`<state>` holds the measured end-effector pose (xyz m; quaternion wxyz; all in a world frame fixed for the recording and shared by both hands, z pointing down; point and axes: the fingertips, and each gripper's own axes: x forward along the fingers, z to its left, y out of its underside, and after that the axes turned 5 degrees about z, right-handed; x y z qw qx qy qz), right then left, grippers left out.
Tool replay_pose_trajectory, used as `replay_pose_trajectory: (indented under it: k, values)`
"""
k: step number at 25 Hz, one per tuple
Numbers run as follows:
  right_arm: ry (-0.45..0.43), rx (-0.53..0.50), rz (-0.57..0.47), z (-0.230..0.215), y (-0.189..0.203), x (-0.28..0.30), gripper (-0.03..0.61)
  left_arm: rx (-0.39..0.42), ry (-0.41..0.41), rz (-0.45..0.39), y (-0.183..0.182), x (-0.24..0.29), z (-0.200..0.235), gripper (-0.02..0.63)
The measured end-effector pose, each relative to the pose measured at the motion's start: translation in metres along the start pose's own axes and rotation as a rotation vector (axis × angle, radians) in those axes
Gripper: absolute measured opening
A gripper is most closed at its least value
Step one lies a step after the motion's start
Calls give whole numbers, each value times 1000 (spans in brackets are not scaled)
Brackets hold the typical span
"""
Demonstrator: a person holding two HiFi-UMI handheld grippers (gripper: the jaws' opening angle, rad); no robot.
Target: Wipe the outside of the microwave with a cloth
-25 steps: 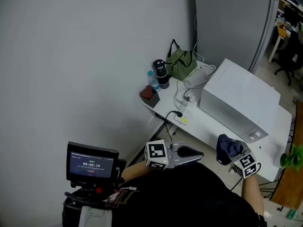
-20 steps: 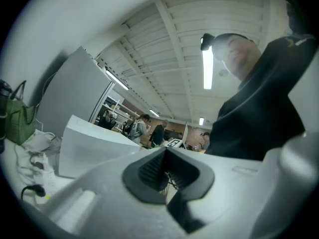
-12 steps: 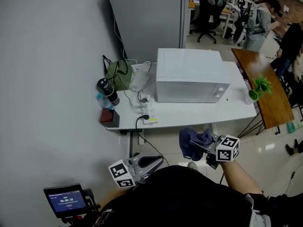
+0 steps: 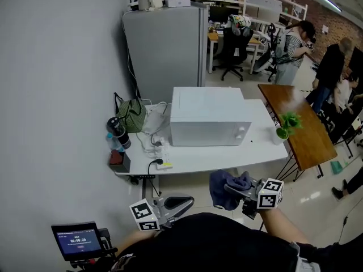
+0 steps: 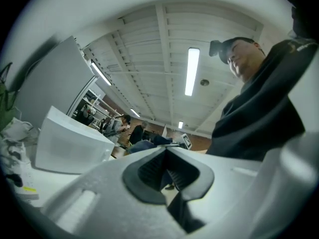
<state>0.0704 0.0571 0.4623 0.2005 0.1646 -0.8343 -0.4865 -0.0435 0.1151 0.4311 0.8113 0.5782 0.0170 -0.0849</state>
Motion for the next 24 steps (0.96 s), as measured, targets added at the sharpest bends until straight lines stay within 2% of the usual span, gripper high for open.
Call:
replay_pose_trajectory:
  k: [4, 10, 16, 24]
  values:
    - [24, -8, 35, -4, -3, -31, 121, -10, 13, 6, -8, 26, -10, 3]
    - [19, -13, 48, -23, 0, -74, 121, 14, -30, 7, -6, 63, -24, 3]
    - [-32, -35, 61, -18, 2, -77, 120, 27, -79, -3, -6, 68, -33, 3]
    - [-57, -90, 54, -8, -2, -68, 120, 66, -85, 7, -12, 61, -35, 3]
